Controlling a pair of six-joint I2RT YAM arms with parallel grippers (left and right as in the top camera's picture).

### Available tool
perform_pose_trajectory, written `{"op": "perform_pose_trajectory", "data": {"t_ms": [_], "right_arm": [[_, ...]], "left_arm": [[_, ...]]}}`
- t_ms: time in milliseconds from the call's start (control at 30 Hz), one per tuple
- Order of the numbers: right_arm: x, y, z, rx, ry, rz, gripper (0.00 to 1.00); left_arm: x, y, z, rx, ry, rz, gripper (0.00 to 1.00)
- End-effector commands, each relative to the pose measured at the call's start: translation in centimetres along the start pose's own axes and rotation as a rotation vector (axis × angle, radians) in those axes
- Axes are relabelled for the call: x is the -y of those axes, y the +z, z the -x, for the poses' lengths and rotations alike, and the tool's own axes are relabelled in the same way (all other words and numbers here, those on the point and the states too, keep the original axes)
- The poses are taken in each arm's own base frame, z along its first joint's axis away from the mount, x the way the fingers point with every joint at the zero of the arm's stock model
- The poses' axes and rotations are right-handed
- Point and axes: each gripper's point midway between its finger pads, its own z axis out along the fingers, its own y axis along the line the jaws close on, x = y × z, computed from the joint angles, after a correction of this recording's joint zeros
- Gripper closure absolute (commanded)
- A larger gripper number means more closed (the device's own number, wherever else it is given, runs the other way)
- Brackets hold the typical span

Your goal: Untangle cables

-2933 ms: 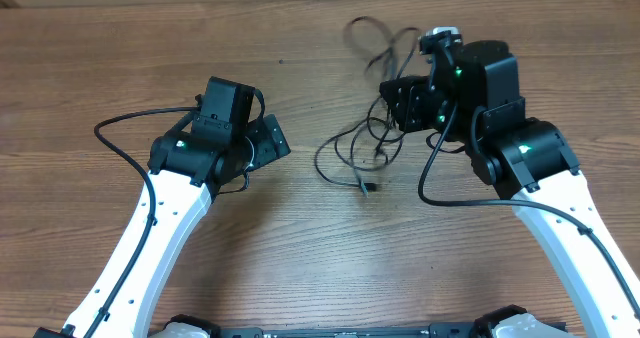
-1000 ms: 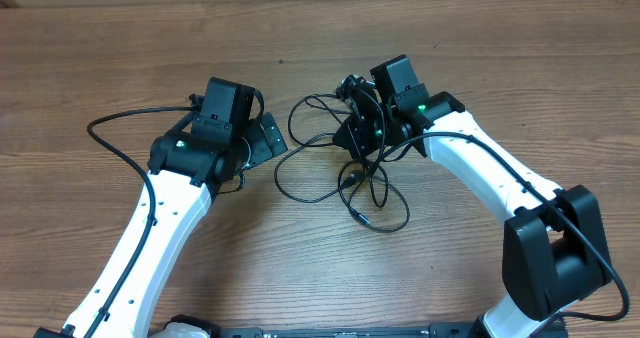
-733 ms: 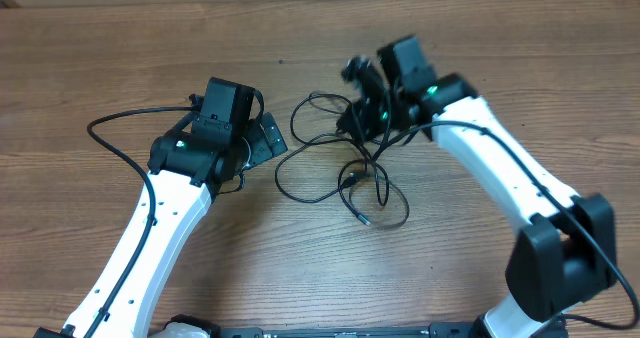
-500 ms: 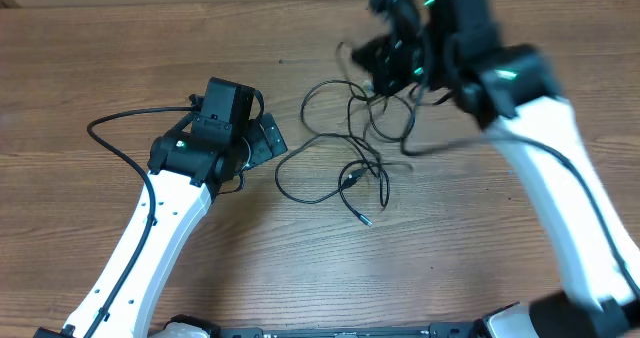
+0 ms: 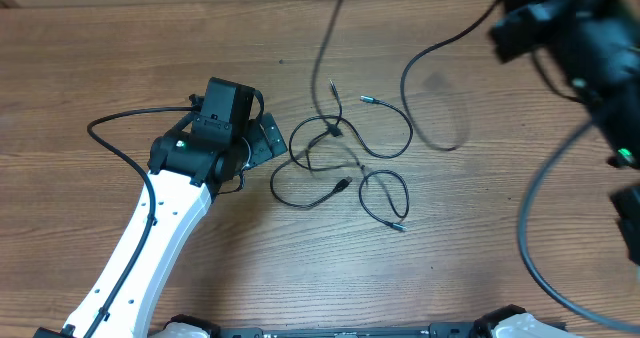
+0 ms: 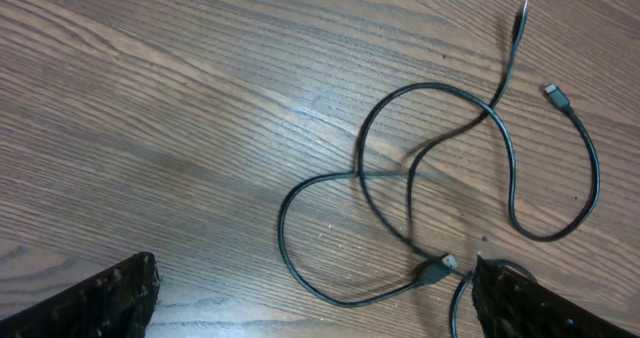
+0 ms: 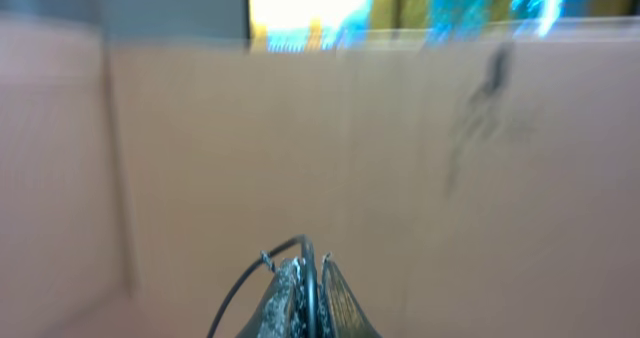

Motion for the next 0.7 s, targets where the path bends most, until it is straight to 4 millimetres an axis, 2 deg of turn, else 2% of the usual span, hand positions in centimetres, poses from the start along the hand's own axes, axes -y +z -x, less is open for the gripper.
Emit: {"op": "perform_pose_trajectory", "data": {"t_ms": [0,133,300,500,667], "right_arm": [[2.6,-2.3,3.7,0.124,0.001,-0.160,0.96],[4.1,-2.8,4.9,0.174,0.007,-0.251,0.96],[7.3,-1.6,3.3,0.136,0.005,-0.405,0.96],[11.9,1.9,-1.5,0.011,0.018,-0.526,0.96],[17.7,4.4,-7.1,-0.110,0.058,-0.653,0.96]], "left_arm": [[0.0,-0.8,0.8,0.037,0.018,0.000,0.00],[0.0,-0.8,0.8,0.037,0.018,0.000,0.00],[0.0,-0.8,0.8,0.037,0.018,0.000,0.00],[0.0,-0.8,0.8,0.037,0.018,0.000,0.00],[0.0,-0.8,0.8,0.037,0.018,0.000,0.00]]}}
